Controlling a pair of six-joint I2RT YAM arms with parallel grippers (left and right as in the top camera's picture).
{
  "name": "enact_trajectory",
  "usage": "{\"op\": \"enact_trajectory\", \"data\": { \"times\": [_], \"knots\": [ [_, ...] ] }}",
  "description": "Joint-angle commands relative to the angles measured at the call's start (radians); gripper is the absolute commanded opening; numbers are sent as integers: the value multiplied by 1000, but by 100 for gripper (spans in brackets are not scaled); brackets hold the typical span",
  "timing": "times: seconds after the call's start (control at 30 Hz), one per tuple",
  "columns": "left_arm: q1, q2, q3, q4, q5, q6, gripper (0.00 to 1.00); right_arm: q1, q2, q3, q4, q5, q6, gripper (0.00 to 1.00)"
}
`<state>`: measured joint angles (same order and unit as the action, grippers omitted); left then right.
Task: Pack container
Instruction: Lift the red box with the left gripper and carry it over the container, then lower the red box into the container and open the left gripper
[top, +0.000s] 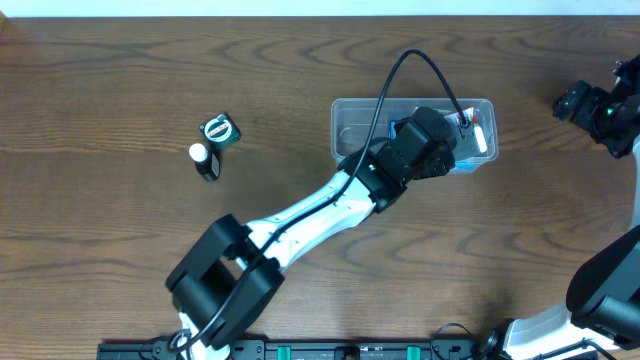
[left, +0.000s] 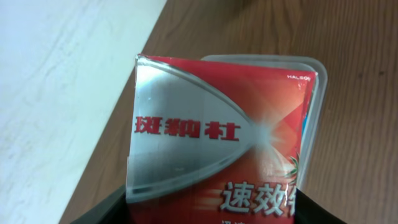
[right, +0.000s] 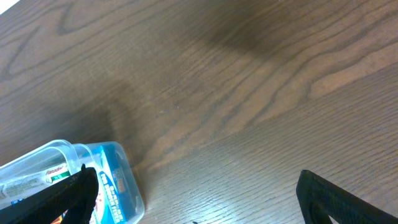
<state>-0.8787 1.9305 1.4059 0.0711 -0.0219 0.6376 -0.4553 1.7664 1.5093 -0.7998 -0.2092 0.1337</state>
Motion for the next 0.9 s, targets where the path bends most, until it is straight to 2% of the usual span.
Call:
{"op": "enact_trajectory", "data": {
  "times": [0.0,0.2,0.33,0.5,0.67,0.87],
  "knots": [
    [3,32,10,31,15,37,58,-3,-8,8,-1,-4,11,99],
    [3,63,10,89,18,44,58,-3,-8,8,-1,-4,11,99],
    [3,82,10,104,90,96,59,-3,-8,8,-1,-4,11,99],
    [3,90,10,106,109,100,59,-3,-8,8,-1,-4,11,99],
    [3,90,10,119,109,100,74,-3,-8,8,-1,-4,11,99],
    [3,90,10,126,109,99,82,-3,-8,8,-1,-4,11,99]
  ]
}}
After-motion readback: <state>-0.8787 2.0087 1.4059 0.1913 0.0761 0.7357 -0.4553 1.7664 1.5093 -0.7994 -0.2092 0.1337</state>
